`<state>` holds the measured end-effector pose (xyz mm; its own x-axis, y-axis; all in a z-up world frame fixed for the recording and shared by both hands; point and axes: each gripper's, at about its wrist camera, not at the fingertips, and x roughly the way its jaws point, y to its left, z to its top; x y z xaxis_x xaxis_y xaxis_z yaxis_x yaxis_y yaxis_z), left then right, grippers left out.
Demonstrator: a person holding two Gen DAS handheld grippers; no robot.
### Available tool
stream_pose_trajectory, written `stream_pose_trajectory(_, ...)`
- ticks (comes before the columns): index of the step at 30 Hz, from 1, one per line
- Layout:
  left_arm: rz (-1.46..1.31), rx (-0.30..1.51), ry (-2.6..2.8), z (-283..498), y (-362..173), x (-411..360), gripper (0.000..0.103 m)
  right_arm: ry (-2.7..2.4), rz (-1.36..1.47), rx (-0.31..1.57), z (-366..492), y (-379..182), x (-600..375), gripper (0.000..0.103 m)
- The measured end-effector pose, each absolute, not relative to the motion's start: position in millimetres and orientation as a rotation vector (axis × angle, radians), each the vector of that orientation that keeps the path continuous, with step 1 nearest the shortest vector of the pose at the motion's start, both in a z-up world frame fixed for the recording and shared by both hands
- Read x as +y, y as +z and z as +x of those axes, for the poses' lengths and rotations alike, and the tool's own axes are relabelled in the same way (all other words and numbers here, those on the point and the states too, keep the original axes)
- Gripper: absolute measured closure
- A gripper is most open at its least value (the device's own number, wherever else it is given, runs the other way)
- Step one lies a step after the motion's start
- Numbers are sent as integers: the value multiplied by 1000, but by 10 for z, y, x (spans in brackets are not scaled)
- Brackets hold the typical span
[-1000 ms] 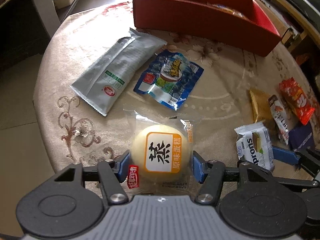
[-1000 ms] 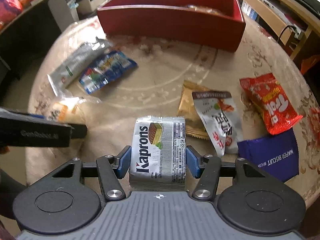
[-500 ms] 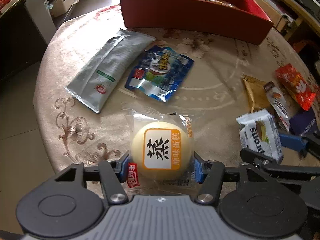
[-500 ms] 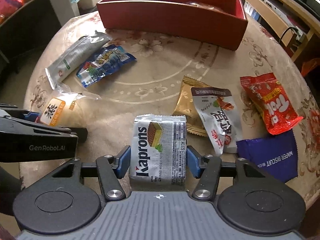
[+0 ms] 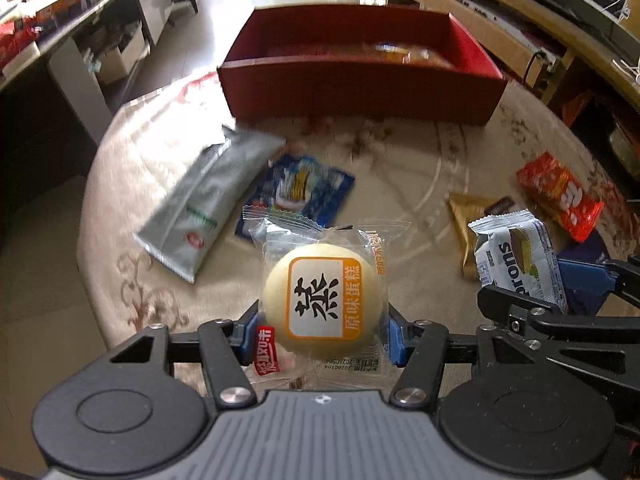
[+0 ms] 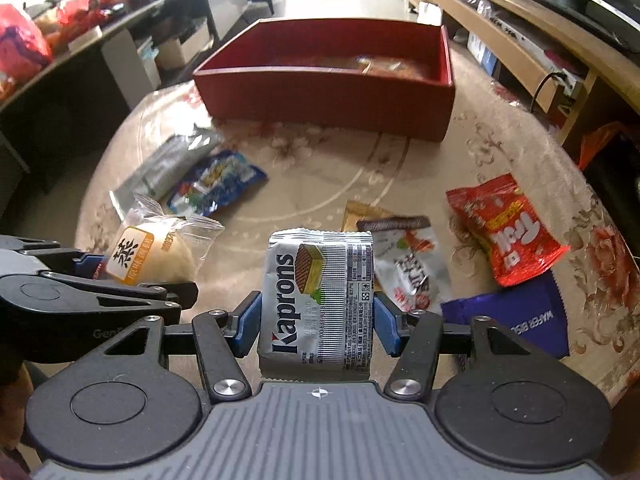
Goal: Organize snacks
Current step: 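Lift the cake bun with the left tool while the right tool carries the Kaprons pack to the box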
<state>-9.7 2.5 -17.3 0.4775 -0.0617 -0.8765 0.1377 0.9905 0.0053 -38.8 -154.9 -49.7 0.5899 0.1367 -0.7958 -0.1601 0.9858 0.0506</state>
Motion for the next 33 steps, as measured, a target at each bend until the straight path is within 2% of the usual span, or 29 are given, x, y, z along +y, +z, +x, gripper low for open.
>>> stream_pose_trajectory(17, 114, 944, -99, 355, 190, -175, 46, 137, 29, 818, -29, -173, -1704, 38)
stream_pose_trajectory(33, 134, 870, -66, 1207, 423, -457, 47, 92, 21, 733, 712, 131, -1855, 38)
